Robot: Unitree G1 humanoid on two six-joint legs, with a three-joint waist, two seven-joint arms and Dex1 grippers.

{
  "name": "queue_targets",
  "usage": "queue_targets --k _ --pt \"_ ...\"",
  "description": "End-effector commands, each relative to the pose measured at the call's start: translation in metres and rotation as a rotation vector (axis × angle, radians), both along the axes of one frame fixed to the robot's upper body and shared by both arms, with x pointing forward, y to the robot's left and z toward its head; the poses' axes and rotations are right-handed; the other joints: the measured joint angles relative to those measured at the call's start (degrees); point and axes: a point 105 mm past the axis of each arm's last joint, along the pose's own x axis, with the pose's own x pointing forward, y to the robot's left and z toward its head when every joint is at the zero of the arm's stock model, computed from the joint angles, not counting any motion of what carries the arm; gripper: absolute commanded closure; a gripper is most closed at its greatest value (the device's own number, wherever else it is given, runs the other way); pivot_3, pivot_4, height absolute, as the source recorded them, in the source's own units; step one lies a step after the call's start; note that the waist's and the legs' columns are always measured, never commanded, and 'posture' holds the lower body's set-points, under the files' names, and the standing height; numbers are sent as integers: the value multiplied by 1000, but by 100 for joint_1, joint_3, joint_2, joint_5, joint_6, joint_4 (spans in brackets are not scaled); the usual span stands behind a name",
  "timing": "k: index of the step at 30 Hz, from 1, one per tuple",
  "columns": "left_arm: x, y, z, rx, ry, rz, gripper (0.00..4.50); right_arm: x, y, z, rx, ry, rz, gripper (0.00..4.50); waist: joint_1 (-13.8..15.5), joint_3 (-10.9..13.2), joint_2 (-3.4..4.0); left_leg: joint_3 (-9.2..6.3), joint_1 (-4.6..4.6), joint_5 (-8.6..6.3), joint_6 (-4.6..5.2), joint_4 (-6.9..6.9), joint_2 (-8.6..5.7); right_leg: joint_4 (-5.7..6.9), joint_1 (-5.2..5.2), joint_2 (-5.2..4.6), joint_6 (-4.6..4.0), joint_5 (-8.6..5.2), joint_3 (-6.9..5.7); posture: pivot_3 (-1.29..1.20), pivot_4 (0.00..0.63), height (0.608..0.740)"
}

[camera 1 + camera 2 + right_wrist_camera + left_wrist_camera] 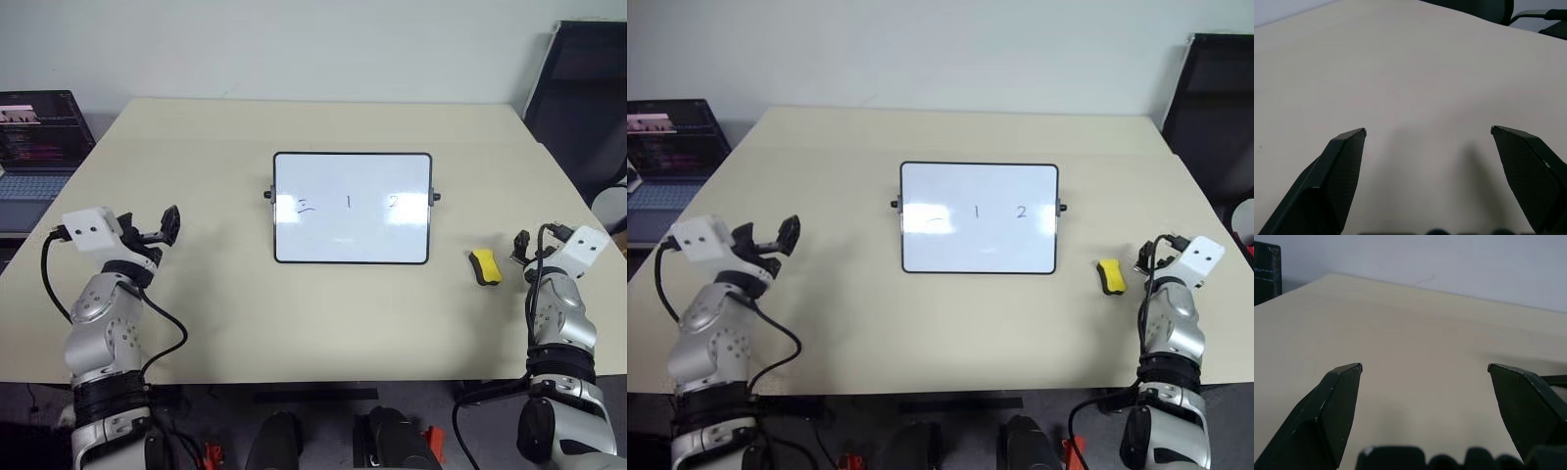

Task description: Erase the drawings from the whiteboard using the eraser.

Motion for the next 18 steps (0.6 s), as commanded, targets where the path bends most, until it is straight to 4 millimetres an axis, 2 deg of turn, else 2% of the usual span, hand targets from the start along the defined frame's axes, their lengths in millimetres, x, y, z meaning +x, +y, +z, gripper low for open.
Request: queue_targets --k 1,6,18 --pt "1 0 24 31 -68 -11 0 -1 -2 23 -33 -65 -1 18 1 0 0 0 0 0 0 0 0 0 0 0 0 0 1 0 150 740" --pt "13 -6 27 19 -86 -29 0 -5 -8 24 -38 -69 -23 18 4 0 0 0 0 0 0 1 -1 -1 1 1 0 0 -1 0 150 740" --pt "7 -11 17 3 -83 -31 0 -10 -16 30 -72 -69 -21 18 -3 0 0 1 0 0 0 -1 -1 -1 0 0 0 0 1 0 150 740"
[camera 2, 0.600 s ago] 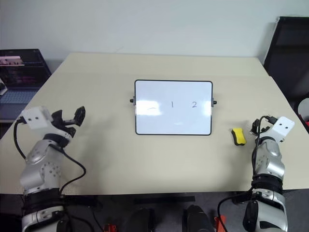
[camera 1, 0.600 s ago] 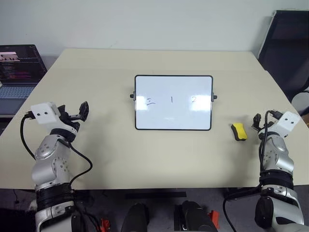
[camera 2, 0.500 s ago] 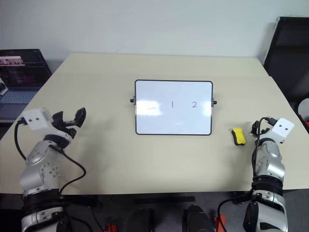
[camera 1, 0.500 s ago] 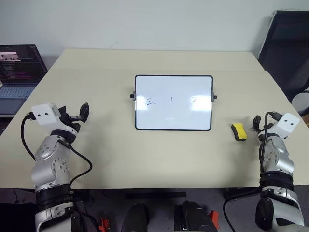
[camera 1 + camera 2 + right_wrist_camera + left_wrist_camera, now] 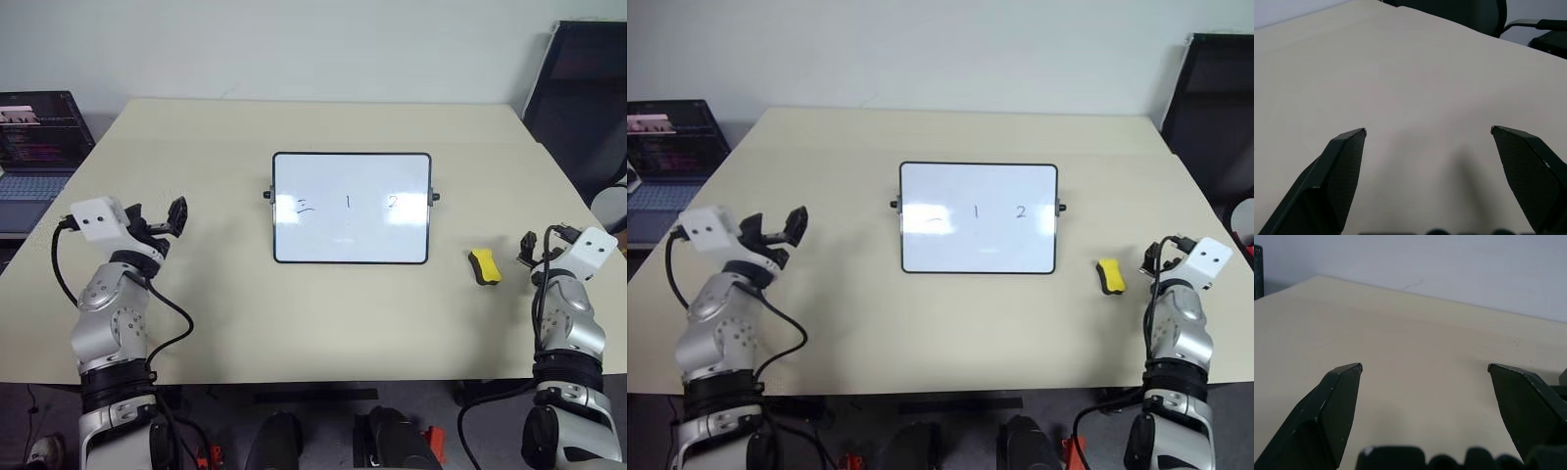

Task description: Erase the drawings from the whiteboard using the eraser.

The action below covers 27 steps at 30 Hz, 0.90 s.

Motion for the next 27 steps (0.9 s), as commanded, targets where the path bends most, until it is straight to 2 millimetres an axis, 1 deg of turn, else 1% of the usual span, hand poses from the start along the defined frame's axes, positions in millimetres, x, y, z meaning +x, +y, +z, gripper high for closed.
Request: queue_targets --k 1,3,5,7,9,13,14,17,18,20,23,25,27 --pt "-3 -2 16 30 -68 0 0 -4 -9 22 -39 -59 -15 18 4 0 0 0 0 0 0 0 0 0 0 0 0 0 -1 0 150 740" --pt "-2 -5 21 39 -77 -25 0 -5 -7 29 -58 -63 2 18 6 0 0 -1 0 0 0 0 0 0 0 0 0 0 -1 0 150 740" --pt "-1 -7 23 42 -81 -35 0 -6 -6 32 -65 -59 10 18 6 0 0 0 0 0 0 0 0 0 0 0 0 0 -1 0 150 740" --pt "-1 -11 27 50 -86 -59 0 -8 -1 34 -74 -48 35 18 7 0 0 0 0 0 0 0 0 0 0 0 0 0 0 0 150 740" --pt "-2 -18 32 64 -91 -105 0 -10 6 39 -88 -40 70 18 7 0 0 -1 0 0 0 0 1 0 0 1 0 0 -1 0 150 740" --pt "-2 -30 37 103 -90 -174 0 -16 11 44 -109 -13 109 18 7 0 0 -4 0 0 0 0 1 1 0 1 0 0 0 0 150 740" --pt "-2 -42 41 139 -94 -241 0 -19 14 45 -124 14 133 18 8 0 0 -4 0 0 0 1 0 1 0 0 0 0 0 0 150 740" --pt "0 -68 49 187 -102 -374 0 -25 23 46 -146 80 194 18 24 0 1 -2 -1 0 0 1 0 0 0 1 0 0 -2 0 150 740" --pt "-2 -89 47 201 -99 -477 0 -27 29 48 -153 111 234 18 32 0 0 -3 -1 0 0 1 -1 0 0 1 1 0 -1 0 150 740" --pt "-7 -121 44 224 -95 -643 0 -30 38 50 -149 152 290 18 59 0 1 -2 -1 0 0 2 -2 -1 2 1 1 -1 -2 0 150 740" --pt "-19 -156 35 319 -89 -840 0 -34 50 49 -122 205 349 18 81 0 1 -2 0 0 0 2 -1 -1 2 2 1 -1 -2 0 150 740" --pt "-27 -174 24 367 -76 -960 0 -36 55 46 -113 242 374 18 70 0 1 -1 1 0 0 0 1 -2 1 6 0 -1 -1 0 150 740" --pt "-36 -186 9 446 -54 -1063 0 -36 61 44 -99 269 396 18 59 0 1 0 1 0 0 0 0 -2 0 8 0 -2 0 0 150 740"
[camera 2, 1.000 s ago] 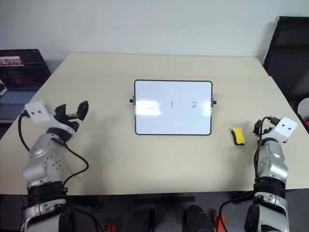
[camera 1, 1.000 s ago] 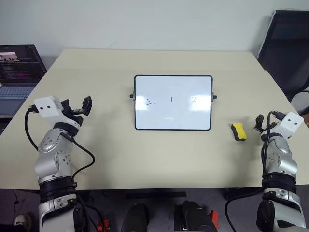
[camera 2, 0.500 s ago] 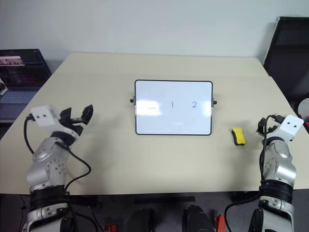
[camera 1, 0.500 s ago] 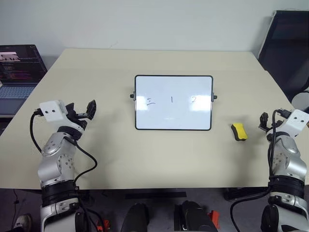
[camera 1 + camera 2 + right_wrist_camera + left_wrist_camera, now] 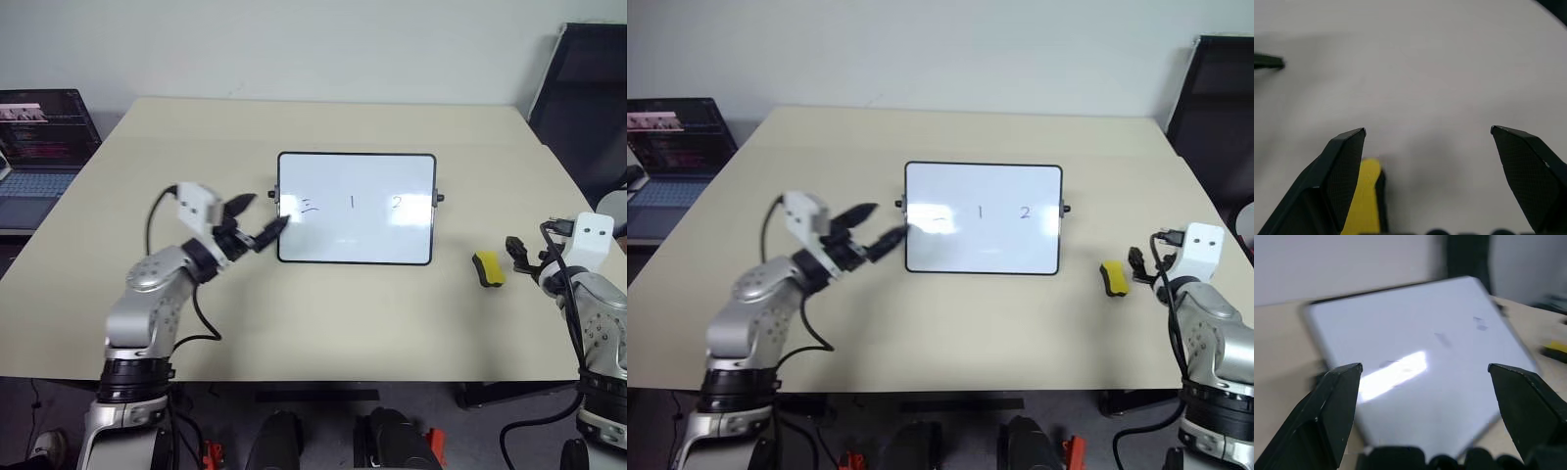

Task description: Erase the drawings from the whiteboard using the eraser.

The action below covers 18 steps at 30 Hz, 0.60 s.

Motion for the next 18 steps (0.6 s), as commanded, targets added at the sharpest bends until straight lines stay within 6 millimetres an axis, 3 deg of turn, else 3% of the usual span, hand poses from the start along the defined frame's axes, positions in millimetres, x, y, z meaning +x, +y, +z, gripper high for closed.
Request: queue_targets --k 1,5,18 --pt "-17 -19 -14 165 -69 -180 0 -1 10 12 -1 0 41 18 -8 0 1 0 0 0 0 0 -1 0 0 1 0 0 0 0 150 740" --pt "-22 -25 -36 289 -88 -289 0 1 16 4 16 25 47 18 -7 0 2 2 1 0 1 0 -3 -2 0 1 -1 -1 1 0 150 740" --pt "-11 -25 -22 301 -155 -290 0 14 33 -5 60 30 61 18 -2 0 2 -2 -3 0 1 1 1 -2 -1 1 1 -2 -1 0 150 740"
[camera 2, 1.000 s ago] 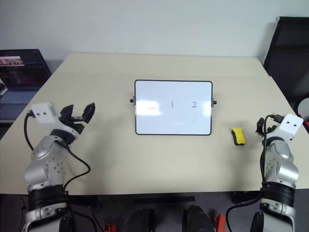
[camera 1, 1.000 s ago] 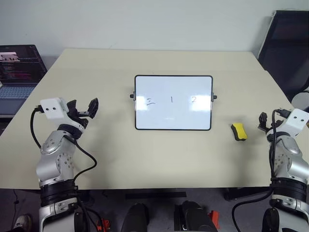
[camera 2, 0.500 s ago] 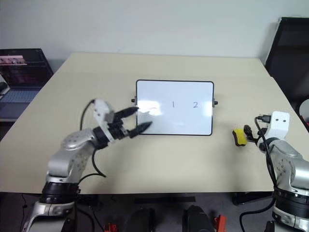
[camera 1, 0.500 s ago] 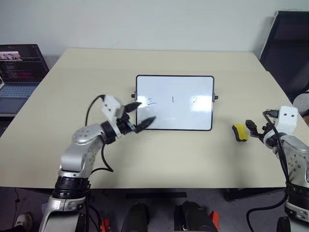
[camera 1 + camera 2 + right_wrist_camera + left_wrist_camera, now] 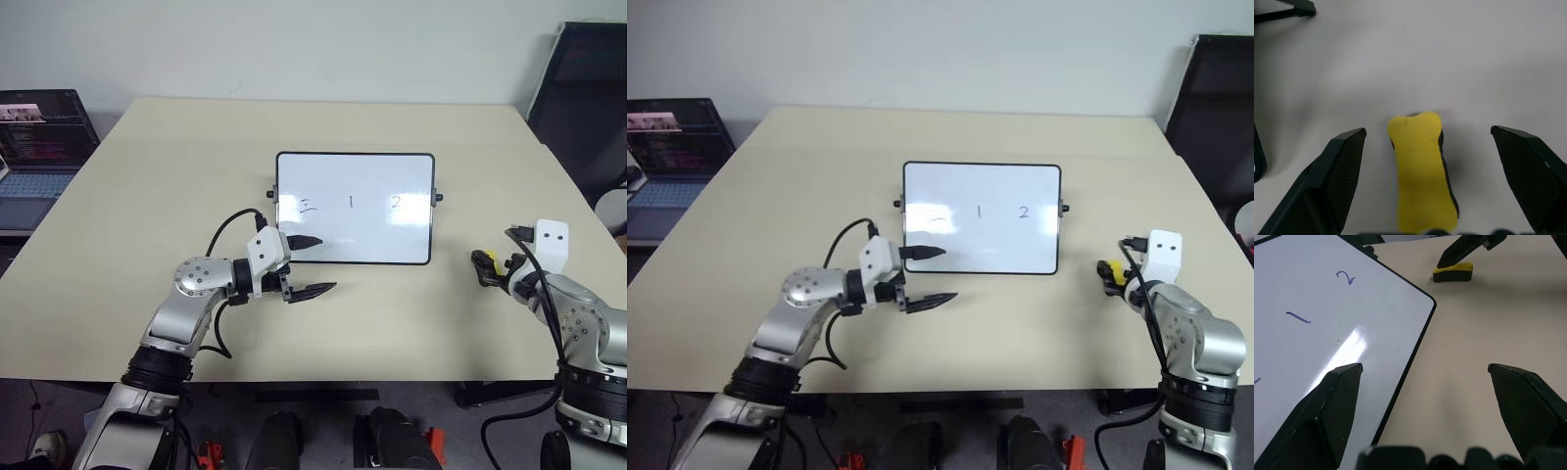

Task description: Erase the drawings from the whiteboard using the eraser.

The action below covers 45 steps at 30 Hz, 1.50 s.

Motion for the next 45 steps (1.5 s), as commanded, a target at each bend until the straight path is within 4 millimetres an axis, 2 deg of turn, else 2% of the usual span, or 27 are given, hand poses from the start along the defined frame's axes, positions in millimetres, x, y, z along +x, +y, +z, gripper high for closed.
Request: queue_targets --k 1,10,17,27,30,37,38,39,45 --pt "3 3 15 1 -57 -4 0 7 2 15 -14 -62 -1 18 2 0 0 0 0 0 0 0 0 0 0 0 0 0 0 0 150 740" --pt "6 -1 22 -21 -57 -1 0 7 3 9 -8 -48 -4 18 -1 0 0 -1 -1 0 0 0 0 0 0 0 0 0 -1 0 150 740" --pt "2 -4 24 -121 36 -33 0 9 4 6 -4 -41 -4 18 0 0 0 -1 -1 0 0 1 0 0 0 -1 0 0 -2 0 150 740" --pt "1 -2 18 -127 72 -43 0 12 9 3 0 -38 10 18 -4 0 0 -1 -1 0 0 1 -1 1 0 0 0 0 -1 0 150 740" --pt "1 -1 16 -127 76 -45 0 13 10 4 2 -40 14 612 -4 0 0 -2 -1 0 0 0 -1 1 0 0 0 0 -1 0 150 740" --pt "3 0 16 -133 76 -41 0 13 14 0 11 -35 13 3170 -4 0 0 -2 -1 0 0 1 0 1 0 0 0 0 -2 0 150 740" --pt "3 0 16 -135 77 -40 0 13 15 0 12 -34 14 3425 -4 0 0 -2 -1 0 0 1 0 1 0 0 0 0 -1 0 150 740" --pt "3 0 16 -137 77 -39 0 14 16 0 13 -34 15 3554 -4 0 0 -1 -1 0 0 1 0 1 0 0 0 0 -1 0 150 740" --pt "3 0 16 -141 77 -37 0 15 17 0 17 -38 23 3559 -4 0 0 -2 -1 0 0 1 0 1 0 0 0 0 -2 0 150 740"
